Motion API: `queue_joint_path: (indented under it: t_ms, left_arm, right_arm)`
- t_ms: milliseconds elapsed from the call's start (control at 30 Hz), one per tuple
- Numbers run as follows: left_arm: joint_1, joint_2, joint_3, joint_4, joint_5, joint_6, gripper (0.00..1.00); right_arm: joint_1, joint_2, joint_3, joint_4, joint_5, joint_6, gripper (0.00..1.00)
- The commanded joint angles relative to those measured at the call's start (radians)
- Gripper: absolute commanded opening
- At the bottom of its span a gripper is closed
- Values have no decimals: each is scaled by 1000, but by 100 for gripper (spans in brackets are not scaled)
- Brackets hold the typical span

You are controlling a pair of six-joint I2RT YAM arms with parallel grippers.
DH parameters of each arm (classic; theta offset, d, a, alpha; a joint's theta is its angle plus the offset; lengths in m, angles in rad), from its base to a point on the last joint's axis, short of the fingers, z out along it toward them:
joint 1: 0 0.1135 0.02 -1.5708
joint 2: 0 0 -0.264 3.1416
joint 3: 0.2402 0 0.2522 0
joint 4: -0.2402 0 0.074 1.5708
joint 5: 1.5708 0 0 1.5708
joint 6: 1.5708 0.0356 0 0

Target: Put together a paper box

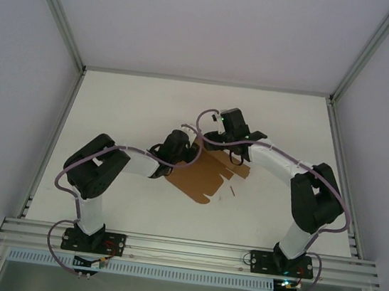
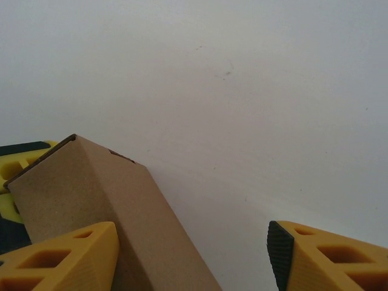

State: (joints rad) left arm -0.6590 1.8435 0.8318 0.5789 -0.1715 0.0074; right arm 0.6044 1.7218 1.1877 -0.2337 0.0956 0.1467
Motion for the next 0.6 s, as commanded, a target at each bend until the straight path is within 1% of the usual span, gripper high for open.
queue_joint_path:
  t_ms: [0, 33, 100, 167, 233, 300, 367, 400, 467, 567]
  left_arm:
    - [12, -5, -18, -7, -97, -41, 19]
    - [11, -5, -14, -22, -93, -51, 27]
    - [11, -4, -11, -33, -71, -52, 34]
    - [11, 5, -6, -43, -63, -52, 34]
    - [13, 20, 3, -39, -61, -52, 31]
    - [12, 30, 21, -51, -31, -52, 30]
    - [12, 34, 35, -69, 39, -53, 33]
    - [12, 38, 35, -57, 57, -55, 33]
    - [16, 48, 29, -29, 50, -68, 30]
    - [31, 59, 33, -12, 77, -102, 28]
  right_arm:
    - [9, 12, -28, -184, -17, 39, 67]
    - [9, 15, -26, -194, -7, 43, 67]
    - [9, 13, -44, -201, 7, 54, 67]
    - [9, 10, -58, -199, 8, 60, 67]
    - [9, 10, -64, -198, -6, 60, 67]
    - [9, 13, -62, -193, -4, 65, 67]
    - [8, 23, -50, -197, -4, 60, 67]
    - [9, 27, -44, -199, -6, 56, 67]
    - [9, 33, -36, -204, -12, 54, 66]
    - [7, 37, -31, -207, -17, 53, 67]
